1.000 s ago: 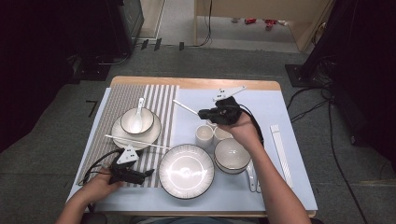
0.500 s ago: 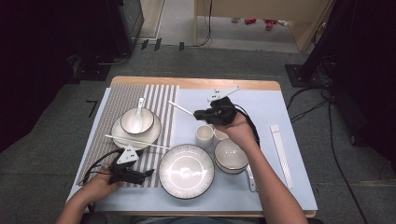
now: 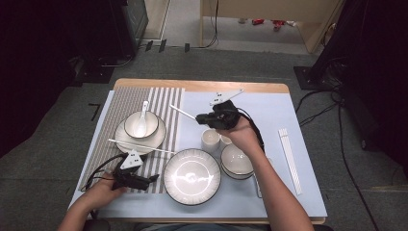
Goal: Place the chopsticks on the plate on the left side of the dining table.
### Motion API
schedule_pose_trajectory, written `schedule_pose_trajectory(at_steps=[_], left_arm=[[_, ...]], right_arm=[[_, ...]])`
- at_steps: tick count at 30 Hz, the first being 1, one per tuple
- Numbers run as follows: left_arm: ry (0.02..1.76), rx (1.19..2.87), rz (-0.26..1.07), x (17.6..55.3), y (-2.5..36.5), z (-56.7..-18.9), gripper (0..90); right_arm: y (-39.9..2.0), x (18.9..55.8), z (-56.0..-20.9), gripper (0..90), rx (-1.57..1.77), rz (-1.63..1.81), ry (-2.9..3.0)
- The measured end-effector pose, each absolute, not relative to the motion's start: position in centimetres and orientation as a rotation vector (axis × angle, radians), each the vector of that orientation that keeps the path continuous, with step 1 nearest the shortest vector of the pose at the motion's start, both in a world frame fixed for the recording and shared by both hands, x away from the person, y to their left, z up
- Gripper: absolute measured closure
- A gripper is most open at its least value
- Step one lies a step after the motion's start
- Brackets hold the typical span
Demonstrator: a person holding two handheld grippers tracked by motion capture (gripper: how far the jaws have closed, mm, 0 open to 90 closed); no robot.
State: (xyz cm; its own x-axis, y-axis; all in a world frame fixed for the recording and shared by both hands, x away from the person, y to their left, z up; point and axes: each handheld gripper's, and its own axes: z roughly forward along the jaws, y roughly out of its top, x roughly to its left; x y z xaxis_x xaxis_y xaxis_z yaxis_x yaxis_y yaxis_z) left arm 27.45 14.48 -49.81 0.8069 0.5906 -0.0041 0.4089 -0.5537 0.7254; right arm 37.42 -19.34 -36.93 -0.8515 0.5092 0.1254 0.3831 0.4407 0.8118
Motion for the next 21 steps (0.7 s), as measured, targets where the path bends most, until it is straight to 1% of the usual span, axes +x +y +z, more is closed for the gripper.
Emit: schedule_pose_trajectory(at_steps=[21], left_arm=[[0.732,2.234,0.31,27.4,14.5,-49.8,13.7]], right_arm=[[-17.8,37.2,-37.1,85.1,0.769,1.378,2.569]])
